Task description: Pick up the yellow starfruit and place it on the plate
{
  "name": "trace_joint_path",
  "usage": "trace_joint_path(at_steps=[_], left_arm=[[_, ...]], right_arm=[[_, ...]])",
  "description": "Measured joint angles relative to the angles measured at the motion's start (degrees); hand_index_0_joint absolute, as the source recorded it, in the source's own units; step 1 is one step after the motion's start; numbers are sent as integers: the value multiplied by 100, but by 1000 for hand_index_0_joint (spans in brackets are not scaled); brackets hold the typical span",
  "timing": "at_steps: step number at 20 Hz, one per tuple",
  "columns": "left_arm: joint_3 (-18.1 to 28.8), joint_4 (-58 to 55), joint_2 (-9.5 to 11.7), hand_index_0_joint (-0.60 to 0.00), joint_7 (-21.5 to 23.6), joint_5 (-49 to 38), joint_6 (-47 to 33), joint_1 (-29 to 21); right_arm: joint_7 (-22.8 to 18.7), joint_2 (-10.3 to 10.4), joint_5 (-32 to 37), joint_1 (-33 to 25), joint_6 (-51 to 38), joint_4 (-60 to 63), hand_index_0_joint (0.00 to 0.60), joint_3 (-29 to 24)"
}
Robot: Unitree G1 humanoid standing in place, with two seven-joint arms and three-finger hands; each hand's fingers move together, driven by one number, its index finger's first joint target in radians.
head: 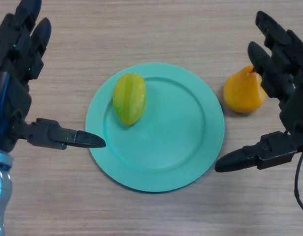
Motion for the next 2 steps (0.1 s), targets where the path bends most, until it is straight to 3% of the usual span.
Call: trace_joint_path(at_steps=[2], left_arm=[[1, -244, 0, 0, 0, -7, 108, 12]], right_arm=[[0, 0, -2, -8, 0, 0, 0, 9]])
